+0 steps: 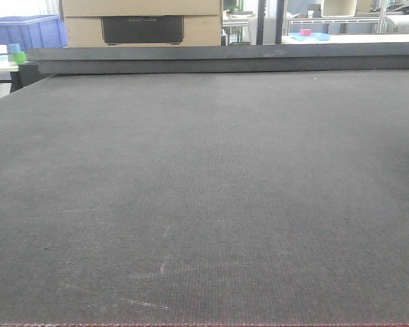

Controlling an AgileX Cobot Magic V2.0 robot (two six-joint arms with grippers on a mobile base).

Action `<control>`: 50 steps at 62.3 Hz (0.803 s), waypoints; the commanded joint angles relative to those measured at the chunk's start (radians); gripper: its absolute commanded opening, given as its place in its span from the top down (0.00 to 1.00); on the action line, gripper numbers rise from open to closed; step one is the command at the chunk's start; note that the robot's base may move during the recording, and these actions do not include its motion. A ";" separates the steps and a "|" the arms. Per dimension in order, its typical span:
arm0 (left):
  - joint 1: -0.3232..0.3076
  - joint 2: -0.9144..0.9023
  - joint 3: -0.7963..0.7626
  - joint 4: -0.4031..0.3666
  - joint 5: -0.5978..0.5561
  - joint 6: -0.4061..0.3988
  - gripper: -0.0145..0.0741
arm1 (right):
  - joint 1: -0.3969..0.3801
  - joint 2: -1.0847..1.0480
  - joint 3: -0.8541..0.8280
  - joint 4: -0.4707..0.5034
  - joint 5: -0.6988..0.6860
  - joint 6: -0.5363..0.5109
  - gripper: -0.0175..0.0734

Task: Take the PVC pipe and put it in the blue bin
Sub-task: 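Lift both held pipe pieces up off the table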

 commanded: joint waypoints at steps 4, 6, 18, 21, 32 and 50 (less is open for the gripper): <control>0.001 -0.092 0.017 -0.007 -0.038 -0.002 0.96 | 0.002 -0.143 0.087 -0.026 -0.135 0.005 0.98; 0.001 -0.110 0.017 -0.007 -0.039 -0.002 0.96 | 0.002 -0.171 0.103 -0.026 -0.154 0.005 0.98; 0.001 -0.211 0.017 -0.005 -0.062 -0.002 0.96 | 0.002 -0.326 0.143 -0.028 -0.193 0.005 0.98; 0.001 -0.226 0.017 -0.005 -0.074 -0.002 0.96 | 0.002 -0.355 0.143 -0.028 -0.193 0.005 0.99; 0.001 -0.257 0.017 -0.005 -0.155 -0.002 0.96 | 0.036 -0.410 0.143 -0.030 -0.193 0.003 0.99; 0.001 -0.311 0.017 0.047 -0.134 -0.002 0.96 | 0.138 -0.466 0.141 -0.043 -0.193 0.000 0.99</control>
